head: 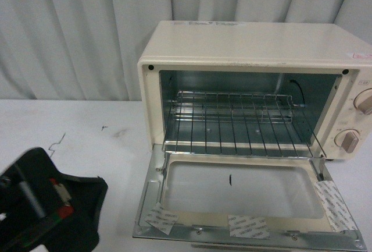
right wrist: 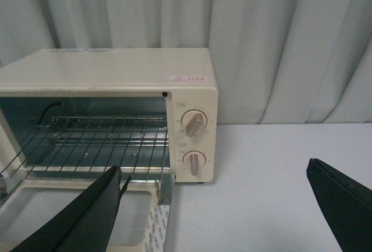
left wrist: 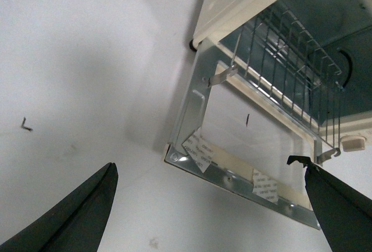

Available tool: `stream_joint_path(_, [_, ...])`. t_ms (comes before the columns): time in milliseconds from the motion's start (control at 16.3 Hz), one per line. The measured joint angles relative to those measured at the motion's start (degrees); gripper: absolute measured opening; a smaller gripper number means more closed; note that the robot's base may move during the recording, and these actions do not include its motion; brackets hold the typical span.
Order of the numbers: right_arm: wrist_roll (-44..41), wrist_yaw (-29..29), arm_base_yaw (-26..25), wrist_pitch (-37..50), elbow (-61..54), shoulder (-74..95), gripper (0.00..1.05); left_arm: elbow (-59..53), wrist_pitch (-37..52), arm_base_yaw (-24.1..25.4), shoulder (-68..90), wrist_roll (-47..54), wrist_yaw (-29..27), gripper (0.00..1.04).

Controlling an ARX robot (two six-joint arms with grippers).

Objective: Open oven

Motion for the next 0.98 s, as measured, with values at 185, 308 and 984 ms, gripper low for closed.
stream_joint_path(185, [0.0,-0.04,0.0,0.0,0.0,0.0,0.98,-1.64,6.88,-0.87,-9.6,13.7,-9.01,0.9])
stream_joint_path(308, [0.0,-0.02,0.0,0.02,0.0,0.0,0.98,-4.9,14.62,0.55,-12.37,23.91,-12.2,0.79])
stream_joint_path(984, [0.0,0.02,0.0,0.0,0.0,0.0,0.98,-11.63,5.22,21.62,-39.12,53.24,4.37,0.02])
